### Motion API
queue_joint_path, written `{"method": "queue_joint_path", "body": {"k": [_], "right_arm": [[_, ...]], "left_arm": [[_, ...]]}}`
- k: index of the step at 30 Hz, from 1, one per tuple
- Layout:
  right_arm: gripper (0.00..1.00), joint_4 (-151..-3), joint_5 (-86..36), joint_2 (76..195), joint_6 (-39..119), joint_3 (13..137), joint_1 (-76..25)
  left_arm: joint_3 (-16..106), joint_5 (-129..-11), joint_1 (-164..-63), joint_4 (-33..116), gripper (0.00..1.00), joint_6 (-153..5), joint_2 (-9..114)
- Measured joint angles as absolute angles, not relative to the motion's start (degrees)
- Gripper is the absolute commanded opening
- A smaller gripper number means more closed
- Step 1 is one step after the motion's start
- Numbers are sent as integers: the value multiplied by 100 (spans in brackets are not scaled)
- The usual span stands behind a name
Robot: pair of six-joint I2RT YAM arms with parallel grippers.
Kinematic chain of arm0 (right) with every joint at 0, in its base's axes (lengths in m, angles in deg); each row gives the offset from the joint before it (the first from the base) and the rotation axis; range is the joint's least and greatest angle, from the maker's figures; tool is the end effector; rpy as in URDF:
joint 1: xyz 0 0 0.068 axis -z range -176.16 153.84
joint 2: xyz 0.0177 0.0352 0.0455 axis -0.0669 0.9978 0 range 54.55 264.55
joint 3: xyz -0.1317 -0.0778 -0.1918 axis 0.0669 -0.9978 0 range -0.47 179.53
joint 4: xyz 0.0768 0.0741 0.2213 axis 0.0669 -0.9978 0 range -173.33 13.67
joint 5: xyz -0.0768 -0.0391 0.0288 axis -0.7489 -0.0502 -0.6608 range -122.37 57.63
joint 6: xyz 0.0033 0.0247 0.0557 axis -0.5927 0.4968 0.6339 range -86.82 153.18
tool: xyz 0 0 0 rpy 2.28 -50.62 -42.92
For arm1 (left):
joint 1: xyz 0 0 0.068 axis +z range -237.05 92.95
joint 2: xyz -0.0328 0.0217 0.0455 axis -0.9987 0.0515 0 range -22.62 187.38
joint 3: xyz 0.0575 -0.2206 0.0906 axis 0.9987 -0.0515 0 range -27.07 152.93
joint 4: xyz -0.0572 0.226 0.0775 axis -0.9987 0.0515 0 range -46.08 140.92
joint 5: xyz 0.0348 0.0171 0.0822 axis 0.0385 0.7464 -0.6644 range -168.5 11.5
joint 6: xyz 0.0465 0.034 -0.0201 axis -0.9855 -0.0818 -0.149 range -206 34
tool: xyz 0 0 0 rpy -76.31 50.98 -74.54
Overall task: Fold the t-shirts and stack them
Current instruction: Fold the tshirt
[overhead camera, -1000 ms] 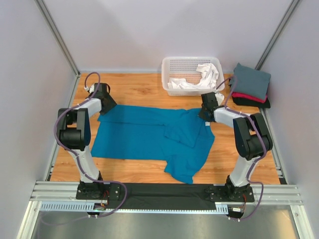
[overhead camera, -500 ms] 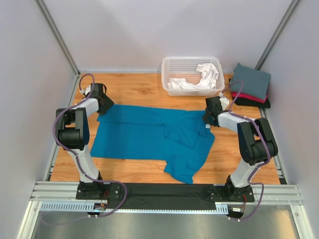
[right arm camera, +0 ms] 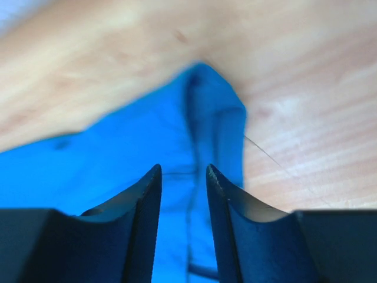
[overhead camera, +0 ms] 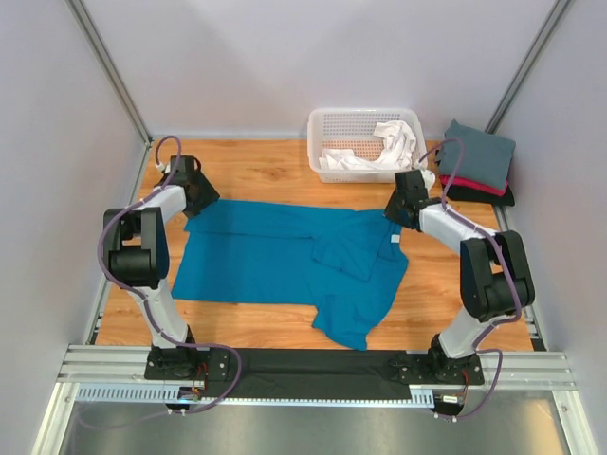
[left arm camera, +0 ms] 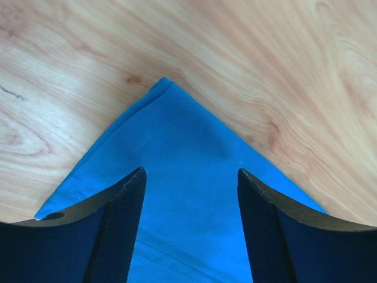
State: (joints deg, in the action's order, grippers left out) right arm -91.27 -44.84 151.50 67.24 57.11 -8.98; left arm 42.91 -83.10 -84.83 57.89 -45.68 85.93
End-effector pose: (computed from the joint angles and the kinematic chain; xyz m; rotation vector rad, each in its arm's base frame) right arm 0.3260 0.0641 0.1527 0.5444 2.4274 0.0693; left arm 0.3829 0.0185 0.1466 -0.9358 2.3104 -0.1813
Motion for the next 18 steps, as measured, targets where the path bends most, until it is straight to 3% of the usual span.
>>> {"method": "queue_joint_path", "body": {"k": [4,8,18], "right_arm": [[42,-9304,-4254,14787,6407,6364,-885],[40,-9282,-4067,14274,6331,6509,-883],[38,-9586,-4136,13397,6761,4852,-865]], "left_arm": [[4503,-8192,-8640,5936,79,-5077,8279],[4614,-8142,-9184,5956,80,-5469,7546],[3156,-8017,-11339,5468,80,-5034,5557]]}}
